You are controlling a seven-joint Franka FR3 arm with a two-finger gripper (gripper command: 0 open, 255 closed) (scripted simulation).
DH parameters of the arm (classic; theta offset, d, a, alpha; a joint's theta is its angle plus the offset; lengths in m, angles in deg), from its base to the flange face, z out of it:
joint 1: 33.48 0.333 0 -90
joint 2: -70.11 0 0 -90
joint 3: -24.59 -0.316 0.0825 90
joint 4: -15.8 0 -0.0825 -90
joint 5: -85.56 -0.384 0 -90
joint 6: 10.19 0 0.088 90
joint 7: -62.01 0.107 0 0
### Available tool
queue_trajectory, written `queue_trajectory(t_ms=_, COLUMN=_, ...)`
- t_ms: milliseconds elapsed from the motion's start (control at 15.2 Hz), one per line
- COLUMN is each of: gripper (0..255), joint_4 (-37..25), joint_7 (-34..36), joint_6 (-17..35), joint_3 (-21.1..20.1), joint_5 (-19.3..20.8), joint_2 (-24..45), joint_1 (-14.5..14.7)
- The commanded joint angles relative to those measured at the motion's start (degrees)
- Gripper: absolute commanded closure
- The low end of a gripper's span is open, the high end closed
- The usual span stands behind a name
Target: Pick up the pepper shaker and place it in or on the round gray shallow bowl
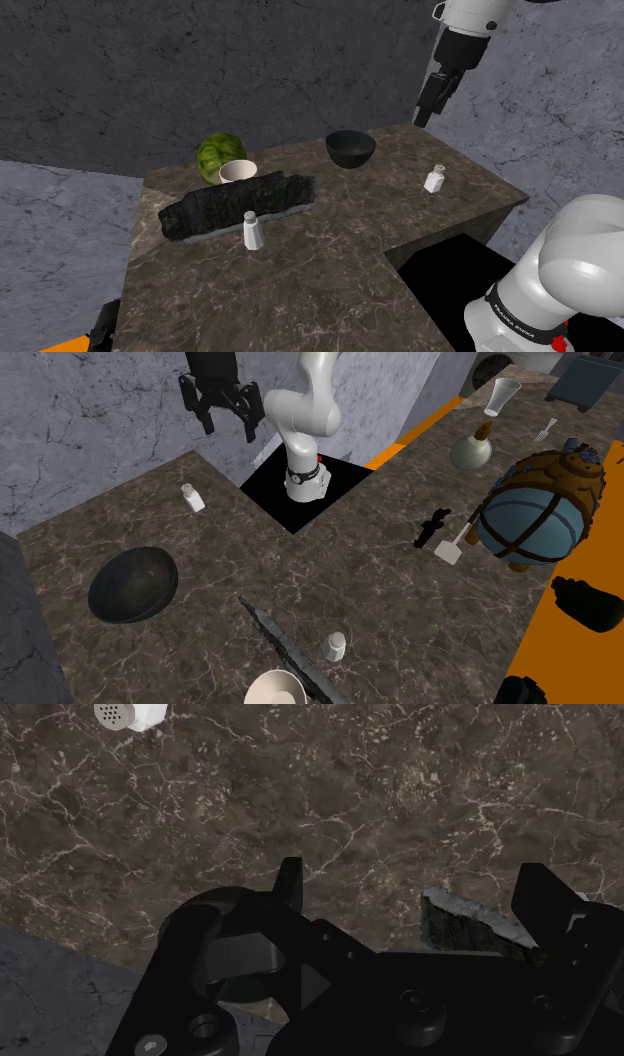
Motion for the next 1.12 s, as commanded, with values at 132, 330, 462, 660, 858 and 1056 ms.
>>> queue_trajectory(t_ms=132, gripper=0, joint_4=0.2, joint_7=1.7, joint_6=2.4, joint_3=-2.1, joint_5=-0.9, joint_2=2.4, joint_1=0.7)
queue_trajectory(t_ms=330, gripper=0, joint_4=0.0, joint_7=4.2, joint_6=6.0, joint_3=-5.3, joint_5=-1.9, joint_2=6.3, joint_1=1.7)
queue_trajectory(t_ms=462, gripper=0, joint_4=-0.5, joint_7=6.0, joint_6=8.3, joint_3=-7.4, joint_5=-2.4, joint_2=9.3, joint_1=2.3)
queue_trajectory(t_ms=660, gripper=0, joint_4=-1.7, joint_7=8.6, joint_6=11.6, joint_3=-10.5, joint_5=-2.7, joint_2=14.1, joint_1=3.0)
queue_trajectory(t_ms=858, gripper=0, joint_4=-3.6, joint_7=11.4, joint_6=14.7, joint_3=-13.5, joint_5=-2.5, joint_2=19.3, joint_1=3.5)
queue_trajectory(t_ms=1056, gripper=0, joint_4=-6.0, joint_7=14.4, joint_6=17.4, joint_3=-16.5, joint_5=-1.6, joint_2=24.9, joint_1=3.8)
